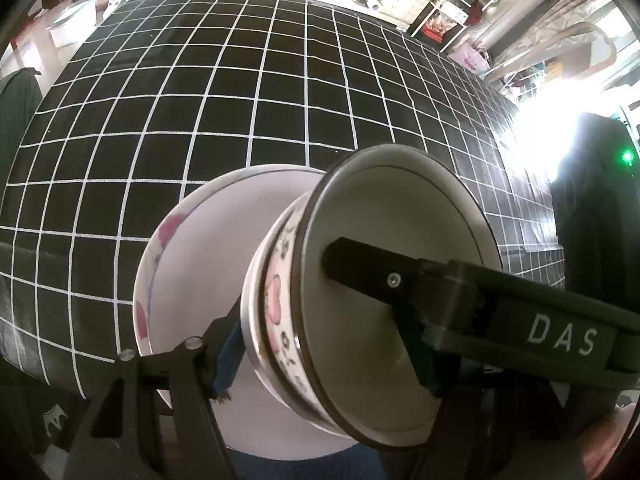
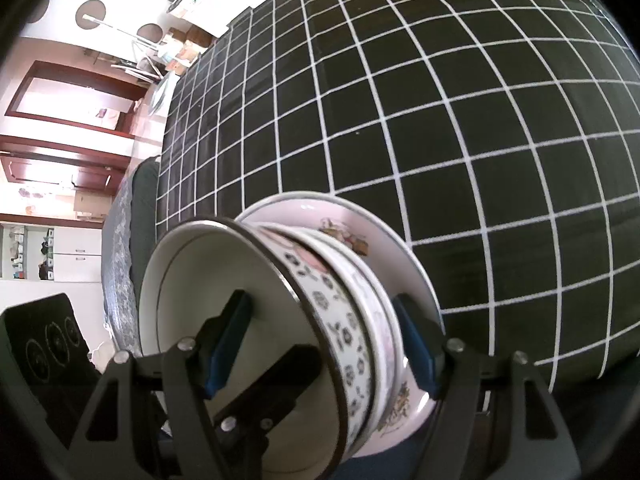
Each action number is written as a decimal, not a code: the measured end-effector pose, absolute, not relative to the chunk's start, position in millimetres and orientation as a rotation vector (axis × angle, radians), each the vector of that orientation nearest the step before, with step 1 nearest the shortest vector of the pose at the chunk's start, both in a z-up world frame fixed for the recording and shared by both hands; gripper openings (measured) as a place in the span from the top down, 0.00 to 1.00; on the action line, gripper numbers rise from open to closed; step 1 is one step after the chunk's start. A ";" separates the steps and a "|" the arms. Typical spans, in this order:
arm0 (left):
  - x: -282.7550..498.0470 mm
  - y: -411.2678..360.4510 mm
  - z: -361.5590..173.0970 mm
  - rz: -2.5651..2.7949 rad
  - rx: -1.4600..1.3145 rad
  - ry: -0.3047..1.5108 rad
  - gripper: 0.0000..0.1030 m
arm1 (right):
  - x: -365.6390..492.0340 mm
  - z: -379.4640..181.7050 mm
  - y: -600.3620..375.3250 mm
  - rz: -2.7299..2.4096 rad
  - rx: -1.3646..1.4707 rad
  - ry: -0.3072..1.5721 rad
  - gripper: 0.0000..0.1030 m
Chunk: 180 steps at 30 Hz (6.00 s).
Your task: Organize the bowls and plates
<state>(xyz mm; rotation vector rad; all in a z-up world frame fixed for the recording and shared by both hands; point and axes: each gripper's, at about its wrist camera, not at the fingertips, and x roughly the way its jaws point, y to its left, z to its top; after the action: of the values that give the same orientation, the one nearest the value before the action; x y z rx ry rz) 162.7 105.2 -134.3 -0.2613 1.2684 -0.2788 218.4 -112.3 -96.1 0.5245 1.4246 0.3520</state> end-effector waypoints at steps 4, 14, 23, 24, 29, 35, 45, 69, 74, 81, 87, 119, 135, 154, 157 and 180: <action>161.3 105.8 -132.3 -0.278 -0.260 1.267 0.34 | 216.3 -97.3 -114.6 0.361 0.535 1.422 0.27; 169.4 91.1 -133.2 -0.277 -0.246 1.271 0.34 | 210.8 -96.2 -120.1 0.384 0.534 1.416 0.27; 175.2 83.7 -127.3 -0.274 -0.210 1.254 0.35 | 211.1 -94.8 -117.7 0.393 0.524 1.410 0.27; 176.3 83.0 -126.4 -0.272 -0.207 1.252 0.35 | 211.0 -94.8 -117.7 0.393 0.525 1.409 0.27; 178.7 83.9 -121.8 -0.270 -0.222 1.245 0.35 | 211.2 -92.4 -118.1 0.387 0.514 1.402 0.27; 178.7 79.9 -116.3 -0.262 -0.213 1.236 0.34 | 209.5 -86.3 -117.4 0.383 0.507 1.382 0.27; 183.9 74.1 -102.6 -0.230 -0.201 1.219 0.34 | 211.7 -73.8 -115.4 0.385 0.484 1.338 0.27; 172.6 77.8 -82.0 -0.197 -0.173 1.177 0.34 | 206.6 -47.3 -109.9 0.414 0.461 1.232 0.26; 164.3 74.7 -63.3 -0.191 -0.157 1.138 0.34 | 202.7 -39.7 -117.3 0.423 0.481 1.213 0.26; 145.0 68.6 -36.1 -0.188 -0.135 1.058 0.34 | 189.5 -24.9 -127.9 0.413 0.478 1.174 0.26; 112.0 53.2 -5.0 -0.137 -0.043 0.917 0.34 | 165.0 -4.7 -147.6 0.348 0.444 1.090 0.26; 12.9 7.6 15.1 -0.083 0.104 0.599 0.06 | 45.6 42.8 -212.9 0.070 0.188 0.640 0.00; -7.5 -1.1 26.2 -0.082 0.128 0.545 0.00 | 29.3 46.0 -199.0 0.087 0.127 0.640 0.00; -11.6 -3.0 28.3 -0.089 0.154 0.554 0.00 | 27.0 45.8 -204.4 0.094 0.144 0.644 0.00; -11.7 -3.1 28.7 -0.088 0.157 0.550 0.00 | 28.2 45.3 -203.6 0.091 0.144 0.645 0.00; -12.8 4.0 26.3 -0.083 0.139 0.546 0.00 | 28.3 42.1 -200.6 0.078 0.138 0.648 0.00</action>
<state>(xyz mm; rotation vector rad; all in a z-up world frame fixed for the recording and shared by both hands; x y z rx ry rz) -12.8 4.0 26.3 0.1392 0.5462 -0.0830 28.3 -200.6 42.1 0.1383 0.6477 0.0775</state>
